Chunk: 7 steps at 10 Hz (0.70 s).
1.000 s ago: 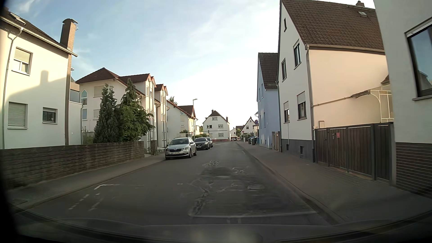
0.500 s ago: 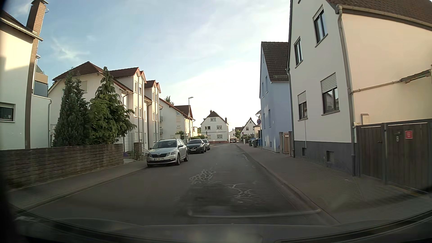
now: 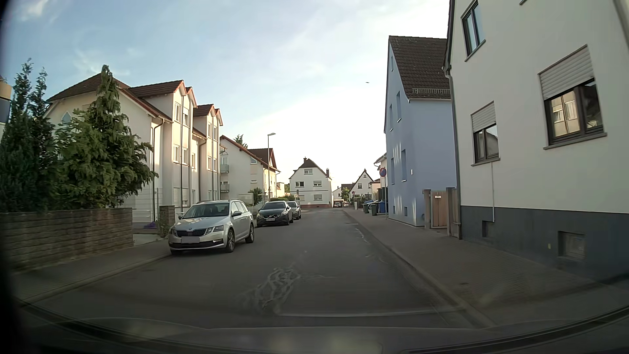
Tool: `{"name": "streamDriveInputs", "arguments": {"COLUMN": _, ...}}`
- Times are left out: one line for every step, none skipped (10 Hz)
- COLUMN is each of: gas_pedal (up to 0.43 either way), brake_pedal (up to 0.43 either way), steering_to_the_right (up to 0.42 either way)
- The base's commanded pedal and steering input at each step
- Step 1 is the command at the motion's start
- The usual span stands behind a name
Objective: Follow the waypoints while adhering to traffic rules and regulations
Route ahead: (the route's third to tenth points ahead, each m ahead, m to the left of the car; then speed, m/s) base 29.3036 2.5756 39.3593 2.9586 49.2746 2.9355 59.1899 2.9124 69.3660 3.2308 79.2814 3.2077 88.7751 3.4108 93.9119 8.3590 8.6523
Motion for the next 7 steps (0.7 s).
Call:
{"name": "streamDriveInputs", "arguments": {"gas_pedal": 0.079, "brake_pedal": 0.03, "steering_to_the_right": 0.001}}
{"name": "streamDriveInputs", "arguments": {"gas_pedal": 0.079, "brake_pedal": 0.03, "steering_to_the_right": 0.001}}
{"name": "streamDriveInputs", "arguments": {"gas_pedal": 0.079, "brake_pedal": 0.03, "steering_to_the_right": 0.001}}
{"name": "streamDriveInputs", "arguments": {"gas_pedal": 0.067, "brake_pedal": 0.03, "steering_to_the_right": 0.001}}
{"name": "streamDriveInputs", "arguments": {"gas_pedal": 0.067, "brake_pedal": 0.03, "steering_to_the_right": 0.001}}
{"name": "streamDriveInputs", "arguments": {"gas_pedal": 0.067, "brake_pedal": 0.03, "steering_to_the_right": 0.0}}
{"name": "streamDriveInputs", "arguments": {"gas_pedal": 0.067, "brake_pedal": 0.03, "steering_to_the_right": 0.0}}
